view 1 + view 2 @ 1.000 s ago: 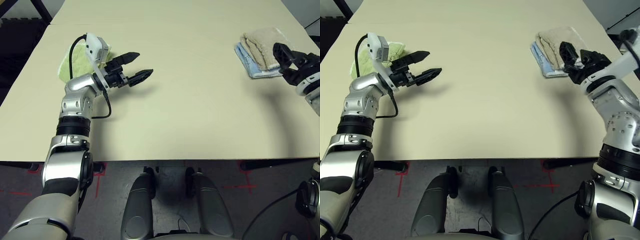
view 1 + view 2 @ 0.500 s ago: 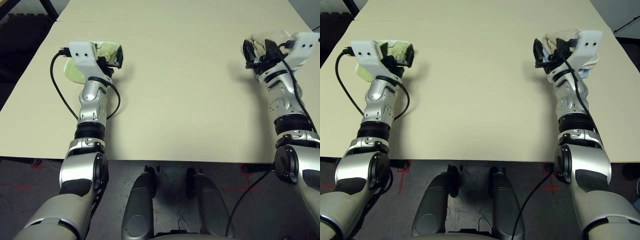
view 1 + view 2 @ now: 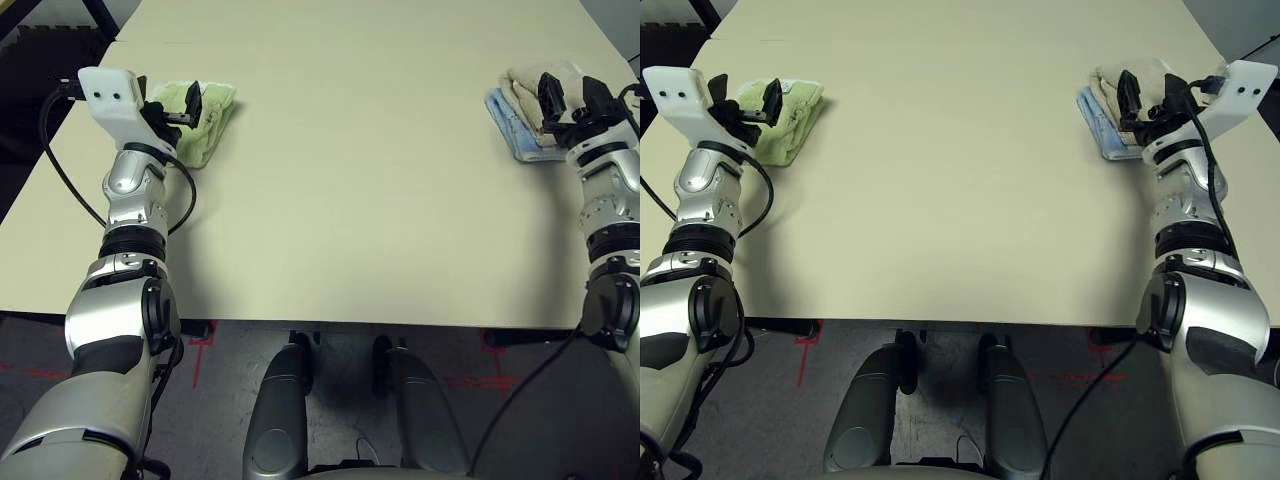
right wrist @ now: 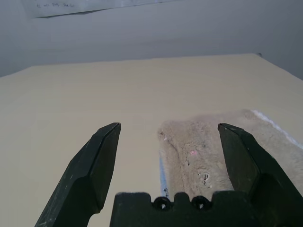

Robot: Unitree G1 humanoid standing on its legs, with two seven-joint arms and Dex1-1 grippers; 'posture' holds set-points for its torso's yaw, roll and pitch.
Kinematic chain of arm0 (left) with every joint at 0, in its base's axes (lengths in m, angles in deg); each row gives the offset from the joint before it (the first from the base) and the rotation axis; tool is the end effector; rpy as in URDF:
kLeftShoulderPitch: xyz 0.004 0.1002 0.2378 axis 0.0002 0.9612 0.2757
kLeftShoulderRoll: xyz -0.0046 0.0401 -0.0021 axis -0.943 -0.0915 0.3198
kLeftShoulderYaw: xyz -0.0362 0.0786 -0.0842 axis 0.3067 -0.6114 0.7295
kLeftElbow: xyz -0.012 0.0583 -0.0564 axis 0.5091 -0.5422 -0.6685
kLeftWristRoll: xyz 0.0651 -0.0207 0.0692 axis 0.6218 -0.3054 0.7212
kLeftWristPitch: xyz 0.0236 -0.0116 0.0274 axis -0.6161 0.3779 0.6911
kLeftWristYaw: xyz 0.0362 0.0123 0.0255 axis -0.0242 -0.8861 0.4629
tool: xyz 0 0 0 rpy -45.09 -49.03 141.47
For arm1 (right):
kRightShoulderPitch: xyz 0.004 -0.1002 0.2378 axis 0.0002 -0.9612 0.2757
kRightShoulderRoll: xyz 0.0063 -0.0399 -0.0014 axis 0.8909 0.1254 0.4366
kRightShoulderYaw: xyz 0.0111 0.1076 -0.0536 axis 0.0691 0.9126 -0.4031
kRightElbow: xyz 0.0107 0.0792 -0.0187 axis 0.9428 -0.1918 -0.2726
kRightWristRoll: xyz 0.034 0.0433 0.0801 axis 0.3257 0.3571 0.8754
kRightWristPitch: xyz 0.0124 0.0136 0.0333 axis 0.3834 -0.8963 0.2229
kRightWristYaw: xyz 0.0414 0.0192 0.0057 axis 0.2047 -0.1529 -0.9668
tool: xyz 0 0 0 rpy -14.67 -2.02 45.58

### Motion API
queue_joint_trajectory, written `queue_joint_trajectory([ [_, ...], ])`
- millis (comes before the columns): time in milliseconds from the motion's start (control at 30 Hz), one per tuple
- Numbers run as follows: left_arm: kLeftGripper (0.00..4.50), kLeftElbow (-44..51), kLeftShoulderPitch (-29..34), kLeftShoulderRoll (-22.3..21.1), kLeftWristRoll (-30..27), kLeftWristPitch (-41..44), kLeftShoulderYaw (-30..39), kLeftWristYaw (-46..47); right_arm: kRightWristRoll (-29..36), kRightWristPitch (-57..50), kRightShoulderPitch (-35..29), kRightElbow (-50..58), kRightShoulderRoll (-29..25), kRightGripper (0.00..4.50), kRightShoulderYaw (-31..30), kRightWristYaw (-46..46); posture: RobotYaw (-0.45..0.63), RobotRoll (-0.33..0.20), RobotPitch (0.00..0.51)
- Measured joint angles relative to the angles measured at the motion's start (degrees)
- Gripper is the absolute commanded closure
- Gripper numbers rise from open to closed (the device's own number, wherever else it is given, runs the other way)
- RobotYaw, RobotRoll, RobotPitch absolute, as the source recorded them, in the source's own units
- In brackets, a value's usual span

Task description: Fold the towel and set it aside.

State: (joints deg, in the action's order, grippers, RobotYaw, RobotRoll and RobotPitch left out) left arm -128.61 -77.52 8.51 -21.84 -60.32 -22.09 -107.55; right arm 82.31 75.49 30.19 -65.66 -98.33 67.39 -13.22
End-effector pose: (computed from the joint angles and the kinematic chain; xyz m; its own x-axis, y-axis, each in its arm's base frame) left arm 0.3497 0.2890 0.1837 0.9106 -0.0681 0.4076 0.0211 0.9927 0.1188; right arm 0.3389 -0.3166 0.1783 0.9050 0.0734 0.4191 -0.1096 0.9920 0.0628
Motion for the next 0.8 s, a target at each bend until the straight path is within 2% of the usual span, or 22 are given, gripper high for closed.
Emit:
queue_joint_trajectory([
  [400,0.0,-0.1,1.1,0.8,-0.9,0.0,1.3,0.6,0.9,-0.2,-2.5,-0.1,-2.5,0.04,3.6,3.2,-0.01,0.0,0.248],
  [800,0.0,-0.2,1.1,0.8,-0.9,1.5,1.2,0.2,0.7,-0.8,-3.2,-0.1,-1.6,0.04,3.6,3.6,-0.01,0.0,0.252],
])
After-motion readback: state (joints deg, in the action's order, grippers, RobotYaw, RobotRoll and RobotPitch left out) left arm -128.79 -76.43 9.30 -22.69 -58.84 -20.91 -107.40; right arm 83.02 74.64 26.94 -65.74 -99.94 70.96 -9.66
